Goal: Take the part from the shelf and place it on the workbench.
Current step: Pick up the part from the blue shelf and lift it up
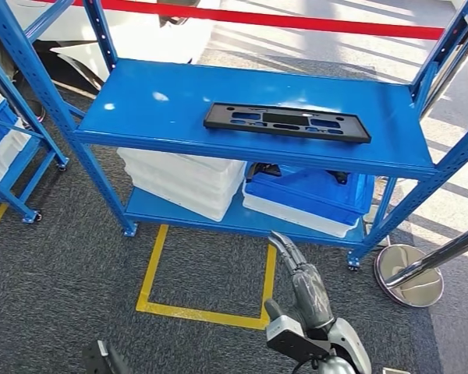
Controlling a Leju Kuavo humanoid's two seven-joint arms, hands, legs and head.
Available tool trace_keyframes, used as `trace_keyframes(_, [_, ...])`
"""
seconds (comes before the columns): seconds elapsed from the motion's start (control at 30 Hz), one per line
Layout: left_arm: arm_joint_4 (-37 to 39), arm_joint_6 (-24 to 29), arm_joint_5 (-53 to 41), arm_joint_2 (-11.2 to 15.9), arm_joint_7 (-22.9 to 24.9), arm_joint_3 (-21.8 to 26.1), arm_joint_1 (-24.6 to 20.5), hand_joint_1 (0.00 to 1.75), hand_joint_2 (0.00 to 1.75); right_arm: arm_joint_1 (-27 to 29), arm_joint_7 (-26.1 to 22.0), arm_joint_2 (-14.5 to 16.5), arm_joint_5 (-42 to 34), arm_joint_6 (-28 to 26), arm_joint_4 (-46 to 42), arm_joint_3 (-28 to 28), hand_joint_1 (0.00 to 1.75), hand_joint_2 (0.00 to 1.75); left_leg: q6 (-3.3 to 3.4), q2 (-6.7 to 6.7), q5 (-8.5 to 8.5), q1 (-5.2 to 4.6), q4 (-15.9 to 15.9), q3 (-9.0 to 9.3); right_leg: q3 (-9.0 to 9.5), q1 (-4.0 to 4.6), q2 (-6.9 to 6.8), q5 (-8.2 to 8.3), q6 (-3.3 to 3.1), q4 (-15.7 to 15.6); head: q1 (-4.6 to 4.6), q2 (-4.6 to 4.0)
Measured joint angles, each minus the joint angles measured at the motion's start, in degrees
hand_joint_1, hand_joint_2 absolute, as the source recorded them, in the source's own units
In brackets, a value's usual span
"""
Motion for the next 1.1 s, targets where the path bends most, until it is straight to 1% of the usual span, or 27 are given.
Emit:
trace_keyframes(0.03, [0.00, -0.04, 0.00, -0.01, 0.02, -0.07, 0.01, 0.00, 0.00, 0.03, 0.00, 0.00, 0.06, 0.10, 0.00, 0.01, 0.00, 0.00, -0.39, -0.05, -0.36, 0.16, 0.00, 0.42, 1.20, -0.11, -0.02, 2.67, 0.10, -3.72, 0.01, 0.00])
trace_keyframes(0.07, [0.00, -0.08, -0.01, -0.02, 0.02, -0.11, -0.02, 0.00, 0.00, 0.03, -0.01, 0.00, 0.11, 0.20, 0.02, 0.01, 0.00, 0.00, -0.80, -0.09, -0.69, 0.20, 0.01, 0.76, 2.48, -0.06, -0.02, 4.60, 0.15, -7.13, 0.05, 0.00])
trace_keyframes(0.1, [0.00, -0.10, -0.01, -0.02, 0.02, -0.17, -0.06, 0.00, 0.00, 0.02, -0.02, 0.00, 0.16, 0.30, 0.03, 0.03, 0.00, 0.00, -1.23, -0.11, -0.93, 0.20, 0.02, 0.90, 3.50, 0.02, 0.00, 5.59, -0.09, -9.88, 0.09, 0.00])
trace_keyframes(0.13, [0.01, -0.12, -0.02, -0.03, 0.02, -0.23, -0.09, 0.00, 0.00, 0.07, -0.03, 0.00, 0.20, 0.40, 0.04, 0.03, 0.00, 0.00, -1.61, -0.12, -1.07, 0.16, -0.05, 0.91, 3.99, 0.14, 0.03, 5.76, -0.41, -11.35, 0.07, -0.01])
trace_keyframes(0.23, [0.05, -0.11, -0.01, -0.09, 0.03, -0.32, -0.08, 0.00, 0.00, 0.23, -0.05, 0.00, 0.28, 0.61, -0.02, 0.05, 0.00, 0.00, -2.61, -0.01, -1.28, 0.25, -0.46, 1.02, 4.16, 0.37, 0.18, 5.02, -1.81, -11.99, -0.06, 0.00])
trace_keyframes(0.27, [0.06, -0.12, 0.00, -0.09, 0.03, -0.33, -0.12, 0.00, 0.00, 0.19, -0.06, 0.01, 0.30, 0.63, -0.06, 0.06, 0.00, 0.44, -2.84, 0.02, -1.73, 0.31, 0.17, 0.86, 4.43, 0.34, 0.18, 4.89, -2.26, -12.16, -0.07, 0.00])
trace_keyframes(0.3, [0.07, -0.13, 0.00, -0.09, 0.03, -0.34, -0.18, 0.00, 0.00, 0.11, -0.07, 0.02, 0.32, 0.64, -0.10, 0.06, 0.00, 0.87, -2.94, 0.04, -2.58, 0.31, 1.96, 0.06, 4.78, 0.31, 0.14, 4.74, -2.70, -12.32, -0.10, 0.00])
trace_keyframes(0.33, [0.07, -0.13, -0.01, -0.09, 0.04, -0.36, -0.19, 0.00, 0.00, 0.06, -0.08, 0.03, 0.35, 0.64, -0.12, 0.06, 0.00, 1.31, -2.93, 0.04, -3.80, 0.27, 4.96, -1.49, 5.14, 0.33, 0.08, 4.53, -3.11, -12.42, -0.13, 0.00])
trace_keyframes(0.37, [0.07, -0.12, -0.01, -0.09, 0.07, -0.36, -0.15, 0.00, 0.00, 0.03, -0.09, 0.04, 0.39, 0.66, -0.10, 0.06, 0.00, 1.75, -2.85, 0.03, -5.10, 0.18, 8.86, -3.69, 5.43, 0.47, 0.04, 4.26, -3.46, -12.43, -0.15, -0.01])
trace_keyframes(0.4, [0.07, -0.10, -0.01, -0.09, 0.11, -0.36, -0.05, 0.00, 0.00, 0.08, -0.09, 0.04, 0.45, 0.66, -0.08, 0.07, 0.00, 1.31, -2.79, 0.03, -6.09, 0.09, 12.76, -6.11, 5.74, 0.63, 0.05, 3.98, -3.72, -12.43, -0.16, -0.01])
trace_keyframes(0.43, [0.07, -0.07, 0.01, -0.09, 0.17, -0.36, 0.08, 0.00, 0.00, 0.19, -0.08, 0.04, 0.55, 0.67, -0.04, 0.07, 0.00, 0.87, -2.71, 0.03, -6.20, 0.00, 15.42, -8.07, 6.14, 0.78, 0.12, 3.64, -3.90, -12.43, -0.16, -0.01])
trace_keyframes(0.47, [0.07, -0.05, 0.03, -0.09, 0.25, -0.36, 0.19, 0.00, 0.00, 0.29, -0.05, 0.04, 0.68, 0.68, -0.01, 0.08, 0.00, 0.44, -2.56, 0.03, -5.14, -0.09, 16.09, -9.19, 6.67, 0.90, 0.26, 3.24, -3.98, -12.42, -0.16, -0.01])
trace_keyframes(0.5, [0.07, -0.03, 0.04, -0.09, 0.32, -0.36, 0.25, 0.00, 0.00, 0.36, -0.02, 0.04, 0.85, 0.68, 0.01, 0.08, 0.00, 0.00, -2.33, 0.02, -2.93, -0.19, 14.55, -9.28, 7.33, 0.99, 0.43, 2.77, -3.97, -12.42, -0.16, 0.00])
trace_keyframes(0.53, [0.07, -0.03, 0.05, -0.09, 0.38, -0.36, 0.27, 0.00, 0.00, 0.41, 0.02, 0.04, 1.02, 0.68, 0.01, 0.08, 0.00, 0.00, -2.01, 0.03, -0.04, -0.30, 11.25, -8.54, 8.07, 1.04, 0.58, 2.20, -3.86, -12.42, -0.17, 0.00])
trace_keyframes(0.57, [0.07, -0.02, 0.05, -0.09, 0.45, -0.36, 0.28, 0.00, 0.00, 0.45, 0.04, 0.04, 1.19, 0.67, 0.02, 0.08, 0.00, 0.00, -1.68, 0.04, 2.15, -0.46, 8.23, -7.54, 8.72, 1.09, 0.68, 1.67, -3.69, -12.47, -0.13, 0.00])
trace_keyframes(0.6, [0.09, 0.00, 0.01, -0.09, 0.50, -0.36, 0.26, 0.00, 0.00, 0.48, 0.06, 0.05, 1.36, 0.64, 0.03, 0.08, 0.00, 0.00, -1.37, 0.06, 3.47, -0.69, 5.62, -6.55, 9.18, 1.14, 0.76, 1.18, -3.39, -12.46, -0.06, 0.00])
trace_keyframes(0.63, [0.11, 0.02, -0.02, -0.09, 0.56, -0.37, 0.20, 0.00, 0.00, 0.51, 0.07, 0.05, 1.52, 0.59, 0.03, 0.07, 0.00, 0.00, -1.09, 0.06, 3.62, -0.94, 3.88, -5.81, 9.38, 1.13, 0.77, 0.83, -3.08, -12.47, -0.04, -0.01])
trace_keyframes(0.7, [0.15, 0.09, -0.02, -0.07, 0.65, -0.38, 0.07, 0.00, 0.00, 0.62, 0.07, 0.07, 1.88, 0.44, -0.01, 0.10, 0.00, 0.00, -0.57, 0.00, 2.47, -1.31, 2.46, -5.11, 9.50, 1.08, 0.69, 0.68, -2.41, -12.52, -0.03, -0.01])
trace_keyframes(0.77, [0.15, 0.14, 0.06, -0.05, 0.67, -0.38, 0.05, 0.00, 0.00, 0.73, 0.04, 0.07, 2.10, 0.32, -0.11, 0.14, 0.00, 0.00, -0.11, -0.10, 1.97, -1.05, 1.53, -4.25, 9.53, 1.00, 0.49, 0.48, -1.87, -12.00, -0.05, -0.01])
trace_keyframes(0.8, [0.15, 0.16, 0.07, -0.05, 0.67, -0.38, 0.04, 0.00, 0.00, 0.70, 0.02, 0.07, 2.14, 0.28, -0.17, 0.15, 0.00, 0.00, 0.11, -0.14, 1.85, -0.87, 1.17, -3.64, 9.01, 0.97, 0.44, 0.00, -1.61, -10.69, -0.04, -0.01])
trace_keyframes(0.83, [0.16, 0.15, 0.06, -0.05, 0.67, -0.38, 0.00, 0.00, 0.00, 0.65, 0.02, 0.07, 2.14, 0.26, -0.20, 0.15, 0.00, 0.00, 0.29, -0.15, 1.68, -0.71, 0.88, -3.03, 7.66, 0.92, 0.37, -0.88, -1.33, -8.15, -0.01, -0.01])
trace_keyframes(0.9, [0.20, 0.14, 0.04, -0.07, 0.67, -0.38, -0.08, 0.00, 0.00, 0.72, 0.02, 0.07, 2.15, 0.23, -0.15, 0.15, 0.00, 0.00, 0.56, -0.15, 1.08, -0.67, 0.72, -2.20, 3.12, 0.83, 0.30, -3.01, -0.88, -1.14, 0.03, -0.01])
trace_keyframes(0.93, [0.21, 0.14, 0.07, -0.07, 0.67, -0.38, -0.07, 0.00, 0.00, 0.85, 0.02, 0.07, 2.15, 0.23, -0.12, 0.15, 0.00, 0.00, 0.60, -0.16, 0.71, -0.67, 0.72, -1.80, 0.83, 0.80, 0.25, -3.55, -0.75, 1.66, 0.03, -0.01])
trace_keyframes(0.97, [0.22, 0.14, 0.11, -0.07, 0.67, -0.38, -0.02, 0.00, 0.00, 0.97, 0.02, 0.07, 2.15, 0.23, -0.08, 0.15, 0.00, 0.00, 0.59, -0.19, 0.30, -0.68, 0.72, -1.29, -0.67, 0.78, 0.21, -3.06, -0.69, 2.71, 0.04, -0.01])
trace_keyframes(1.0, [0.22, 0.14, 0.16, -0.07, 0.68, -0.38, 0.03, 0.00, 0.00, 1.04, 0.02, 0.07, 2.15, 0.23, -0.07, 0.15, 0.00, 0.00, 0.53, -0.23, -0.16, -0.68, 0.72, -0.65, -1.13, 0.78, 0.17, -1.31, -0.71, 1.64, 0.04, -0.01])
trace_keyframes(1.07, [0.23, 0.15, 0.23, -0.13, 0.69, -0.38, 0.08, 0.00, 0.00, 1.03, 0.02, 0.06, 2.15, 0.22, -0.05, 0.13, 0.00, 0.00, 0.22, -0.30, -1.20, -0.62, 0.59, 0.86, 0.24, 0.88, 0.14, 4.23, -0.98, -4.77, 0.02, -0.01])
trace_keyframes(1.1, [0.27, 0.15, 0.23, -0.15, 0.68, -0.38, 0.04, 0.00, 0.00, 1.01, 0.03, 0.05, 2.16, 0.22, -0.02, 0.12, 0.00, 0.44, 0.00, -0.30, -1.58, -0.58, 0.46, 1.42, 1.00, 1.08, 0.11, 5.97, -1.25, -7.73, 0.01, -0.01])
